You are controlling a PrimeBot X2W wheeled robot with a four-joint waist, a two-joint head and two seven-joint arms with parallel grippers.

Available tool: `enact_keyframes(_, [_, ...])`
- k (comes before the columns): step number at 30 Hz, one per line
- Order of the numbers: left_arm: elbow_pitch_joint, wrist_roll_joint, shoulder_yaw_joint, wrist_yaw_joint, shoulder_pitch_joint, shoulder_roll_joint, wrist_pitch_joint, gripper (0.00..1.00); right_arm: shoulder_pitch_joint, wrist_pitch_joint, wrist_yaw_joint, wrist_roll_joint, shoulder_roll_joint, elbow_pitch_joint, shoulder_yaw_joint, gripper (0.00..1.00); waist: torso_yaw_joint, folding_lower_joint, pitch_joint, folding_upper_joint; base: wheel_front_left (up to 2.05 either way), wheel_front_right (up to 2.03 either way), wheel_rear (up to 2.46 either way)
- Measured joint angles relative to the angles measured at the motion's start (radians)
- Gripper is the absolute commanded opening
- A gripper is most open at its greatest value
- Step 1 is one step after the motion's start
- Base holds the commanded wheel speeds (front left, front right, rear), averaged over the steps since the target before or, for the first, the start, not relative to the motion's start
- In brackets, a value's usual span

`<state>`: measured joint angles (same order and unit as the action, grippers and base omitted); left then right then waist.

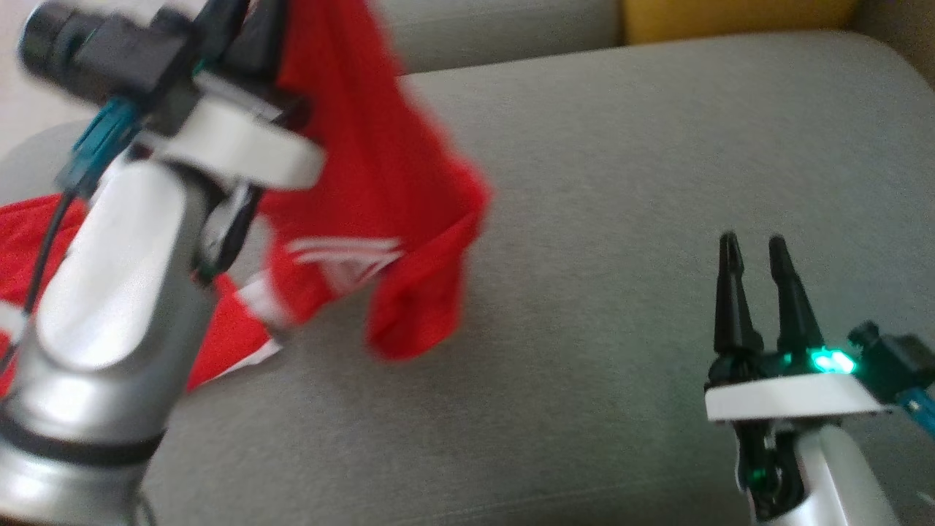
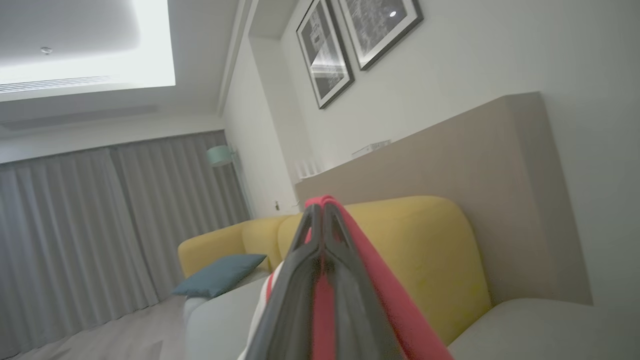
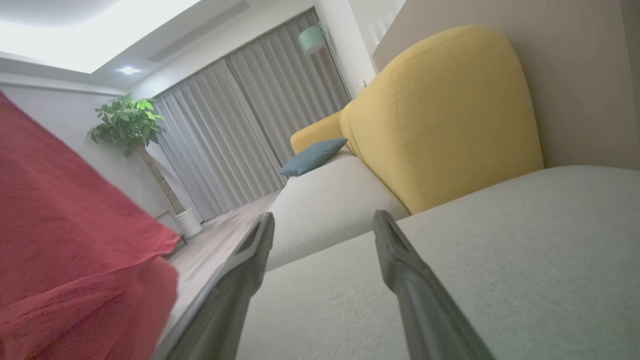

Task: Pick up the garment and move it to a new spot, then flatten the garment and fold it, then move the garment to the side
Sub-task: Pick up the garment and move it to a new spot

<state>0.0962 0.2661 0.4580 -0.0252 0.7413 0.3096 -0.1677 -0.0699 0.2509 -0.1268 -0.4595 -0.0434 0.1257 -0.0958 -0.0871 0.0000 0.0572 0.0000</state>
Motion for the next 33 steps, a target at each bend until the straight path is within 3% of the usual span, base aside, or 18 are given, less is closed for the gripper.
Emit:
enact_keyframes(6, [0.085,-0.021,0.038,0.008,0.187,-0.094,-0.013,0.0,-0.066,0.0,0.0,-0.021,0.0,-0.026,-0.023,1.0,-0.106,0.0,0.03,0.0,0.0,0.0,0.0])
enact_keyframes(12, [0.218,-0.041,0.053,-0.001,0.239,-0.113,-0.05,0.0,-0.068,0.0,0.0,-0.035,-0.001,-0.045,-0.018,1.0,-0.177,0.0,0.066,0.0,0.0,0.0,0.0])
enact_keyframes(23, [0.465,-0.176,0.271,0.015,-0.077,-0.083,-0.073,0.0,-0.067,0.0,0.0,-0.031,-0.001,-0.056,0.011,1.0,-0.17,0.0,0.111,0.0,0.0,0.0,0.0])
enact_keyframes(28, [0.546,-0.178,0.307,0.014,-0.143,-0.098,-0.082,0.0,-0.067,0.0,0.0,-0.013,-0.001,-0.049,0.006,1.0,-0.143,0.0,0.107,0.0,0.0,0.0,0.0])
enact_keyframes(29, [0.552,-0.175,0.306,0.005,-0.149,-0.104,-0.082,0.84,-0.067,0.0,0.0,-0.012,-0.001,-0.046,0.006,1.0,-0.137,0.0,0.104,0.0,0.0,0.0,0.0])
enact_keyframes(30, [0.55,-0.168,0.303,-0.002,-0.152,-0.111,-0.082,1.0,-0.067,0.0,0.0,-0.009,-0.001,-0.044,0.006,1.0,-0.131,0.0,0.101,0.0,0.0,0.0,0.0])
enact_keyframes(33, [0.515,-0.143,0.272,-0.022,-0.162,-0.128,-0.082,1.0,-0.064,0.0,0.0,-0.004,-0.001,-0.034,0.01,1.0,-0.11,0.0,0.087,0.0,0.0,0.0,0.0])
